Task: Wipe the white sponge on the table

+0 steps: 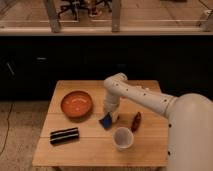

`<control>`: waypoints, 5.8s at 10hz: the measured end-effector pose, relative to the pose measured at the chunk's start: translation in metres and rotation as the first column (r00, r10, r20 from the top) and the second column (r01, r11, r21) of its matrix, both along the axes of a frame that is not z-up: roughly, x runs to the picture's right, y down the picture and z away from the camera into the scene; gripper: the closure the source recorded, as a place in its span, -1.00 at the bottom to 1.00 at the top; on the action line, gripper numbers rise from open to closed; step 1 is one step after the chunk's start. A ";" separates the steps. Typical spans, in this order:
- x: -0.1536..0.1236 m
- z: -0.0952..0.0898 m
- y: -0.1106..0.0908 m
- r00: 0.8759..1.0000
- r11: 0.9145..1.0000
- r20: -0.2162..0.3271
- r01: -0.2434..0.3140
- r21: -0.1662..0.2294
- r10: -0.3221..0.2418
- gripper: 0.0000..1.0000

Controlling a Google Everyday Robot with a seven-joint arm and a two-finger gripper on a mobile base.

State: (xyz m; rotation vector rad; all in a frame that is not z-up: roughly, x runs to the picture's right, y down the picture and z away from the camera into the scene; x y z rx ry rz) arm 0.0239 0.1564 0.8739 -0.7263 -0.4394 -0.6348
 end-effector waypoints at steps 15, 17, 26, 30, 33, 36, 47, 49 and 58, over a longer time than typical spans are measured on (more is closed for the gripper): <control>-0.017 -0.018 -0.003 0.991 0.992 0.125 -0.053 0.113 0.038 -0.60; -0.019 -0.015 -0.004 0.993 0.993 0.111 -0.040 0.111 0.028 -0.48; -0.021 -0.007 0.002 0.997 0.997 0.081 0.002 0.072 -0.008 0.30; -0.022 -0.017 -0.002 0.991 0.995 0.130 -0.021 0.099 0.008 0.38; -0.020 -0.022 -0.003 0.988 0.993 0.155 -0.036 0.113 0.018 0.47; -0.021 -0.024 -0.001 0.986 0.993 0.166 -0.034 0.113 0.015 0.47; 0.006 -0.030 -0.003 0.988 0.989 0.146 -0.077 0.127 0.058 0.47; 0.008 -0.028 -0.008 0.989 0.987 0.133 -0.083 0.134 0.065 0.47; -0.005 -0.020 -0.032 0.994 0.982 0.099 -0.068 0.173 0.051 0.47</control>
